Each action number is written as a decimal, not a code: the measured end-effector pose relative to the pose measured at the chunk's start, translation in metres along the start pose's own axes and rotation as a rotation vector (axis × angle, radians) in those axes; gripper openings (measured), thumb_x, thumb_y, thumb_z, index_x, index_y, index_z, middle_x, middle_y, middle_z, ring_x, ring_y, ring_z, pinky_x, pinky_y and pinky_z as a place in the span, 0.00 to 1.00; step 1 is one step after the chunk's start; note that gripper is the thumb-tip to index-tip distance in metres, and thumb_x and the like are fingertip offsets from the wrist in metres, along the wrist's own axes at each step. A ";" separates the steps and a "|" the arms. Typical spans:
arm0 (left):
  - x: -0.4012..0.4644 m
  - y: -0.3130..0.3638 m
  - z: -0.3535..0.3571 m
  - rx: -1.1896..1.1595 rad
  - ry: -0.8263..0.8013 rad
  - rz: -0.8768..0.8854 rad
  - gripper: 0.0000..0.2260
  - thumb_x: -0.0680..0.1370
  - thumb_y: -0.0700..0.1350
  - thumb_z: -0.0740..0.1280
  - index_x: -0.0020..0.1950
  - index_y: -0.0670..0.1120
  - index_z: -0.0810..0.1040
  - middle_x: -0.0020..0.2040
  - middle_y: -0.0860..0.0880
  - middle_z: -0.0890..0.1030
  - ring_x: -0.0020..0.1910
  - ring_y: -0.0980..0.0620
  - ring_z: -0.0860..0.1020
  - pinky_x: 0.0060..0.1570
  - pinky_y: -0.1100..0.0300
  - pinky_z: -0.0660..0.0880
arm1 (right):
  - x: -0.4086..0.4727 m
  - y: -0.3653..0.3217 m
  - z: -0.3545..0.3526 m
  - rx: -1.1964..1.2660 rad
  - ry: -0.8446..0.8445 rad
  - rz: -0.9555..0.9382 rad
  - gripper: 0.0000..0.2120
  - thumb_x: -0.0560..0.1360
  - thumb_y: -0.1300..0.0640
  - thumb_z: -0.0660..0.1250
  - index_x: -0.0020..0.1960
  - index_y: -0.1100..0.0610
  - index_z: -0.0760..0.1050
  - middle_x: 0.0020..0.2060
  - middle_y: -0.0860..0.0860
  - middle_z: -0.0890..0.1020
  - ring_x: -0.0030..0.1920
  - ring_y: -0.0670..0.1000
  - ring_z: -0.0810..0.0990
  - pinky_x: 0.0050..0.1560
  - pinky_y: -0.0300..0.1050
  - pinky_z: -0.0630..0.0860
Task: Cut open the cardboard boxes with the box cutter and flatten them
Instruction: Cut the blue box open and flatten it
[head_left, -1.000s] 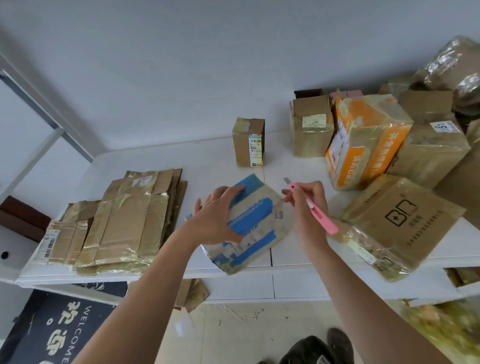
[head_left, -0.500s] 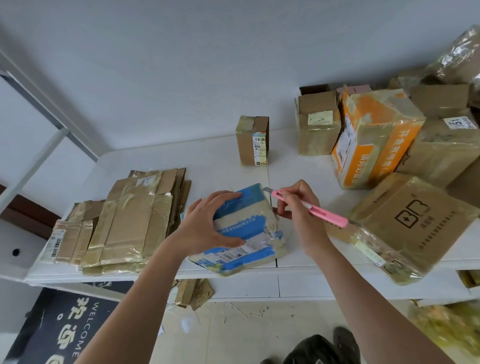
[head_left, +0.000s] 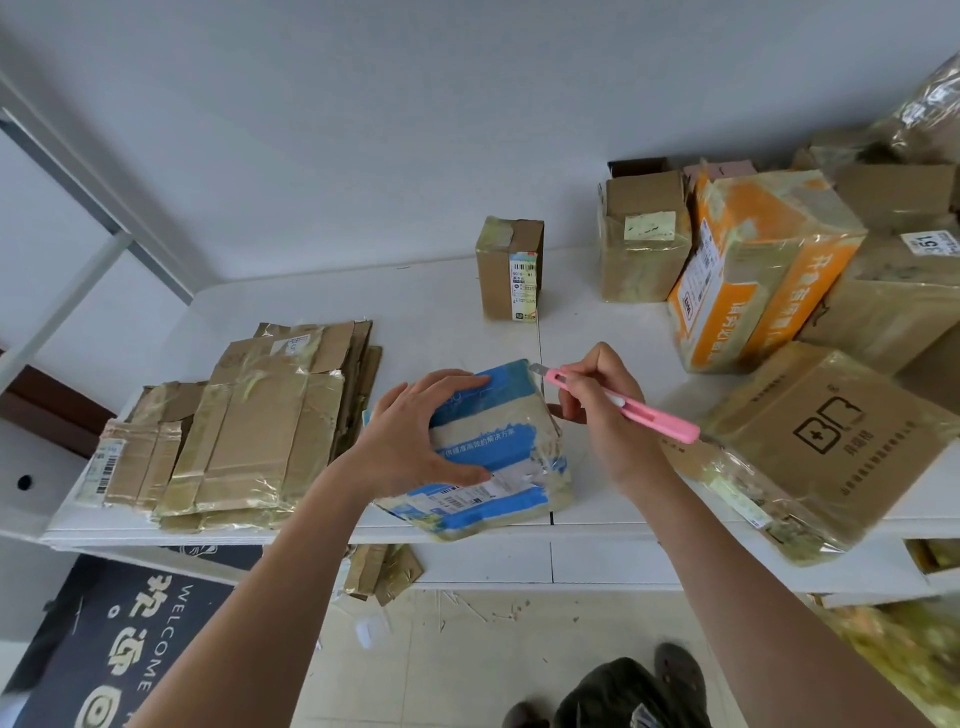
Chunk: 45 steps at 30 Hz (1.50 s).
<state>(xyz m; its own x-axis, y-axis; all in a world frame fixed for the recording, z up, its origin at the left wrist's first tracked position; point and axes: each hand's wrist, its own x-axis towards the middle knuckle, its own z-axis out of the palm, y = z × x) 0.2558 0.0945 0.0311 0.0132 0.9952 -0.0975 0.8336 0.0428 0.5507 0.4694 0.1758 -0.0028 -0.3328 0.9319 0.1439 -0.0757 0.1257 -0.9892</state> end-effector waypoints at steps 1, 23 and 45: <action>0.000 0.000 0.000 0.000 0.001 -0.005 0.38 0.66 0.55 0.80 0.71 0.63 0.64 0.66 0.65 0.64 0.60 0.65 0.62 0.70 0.59 0.50 | 0.000 -0.001 -0.002 -0.006 -0.013 -0.007 0.08 0.78 0.59 0.62 0.41 0.59 0.66 0.29 0.46 0.73 0.34 0.46 0.72 0.42 0.50 0.78; 0.007 -0.008 -0.002 -0.063 -0.031 -0.033 0.40 0.62 0.53 0.83 0.68 0.68 0.66 0.67 0.63 0.66 0.66 0.52 0.66 0.70 0.44 0.65 | -0.034 0.004 -0.015 -0.077 -0.092 -0.109 0.09 0.77 0.63 0.60 0.39 0.58 0.66 0.28 0.48 0.72 0.31 0.47 0.71 0.42 0.59 0.80; 0.015 0.016 0.001 0.110 0.236 -0.442 0.46 0.62 0.73 0.71 0.75 0.58 0.63 0.62 0.53 0.71 0.63 0.49 0.72 0.64 0.43 0.67 | -0.023 0.013 -0.033 -0.554 0.065 -0.264 0.02 0.81 0.64 0.61 0.51 0.62 0.72 0.35 0.56 0.77 0.34 0.55 0.76 0.34 0.55 0.75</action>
<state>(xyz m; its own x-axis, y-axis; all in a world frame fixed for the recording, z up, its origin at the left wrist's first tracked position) 0.2702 0.1097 0.0378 -0.4680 0.8776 -0.1042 0.7850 0.4670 0.4071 0.5071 0.1671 -0.0199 -0.3102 0.8619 0.4011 0.3578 0.4967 -0.7907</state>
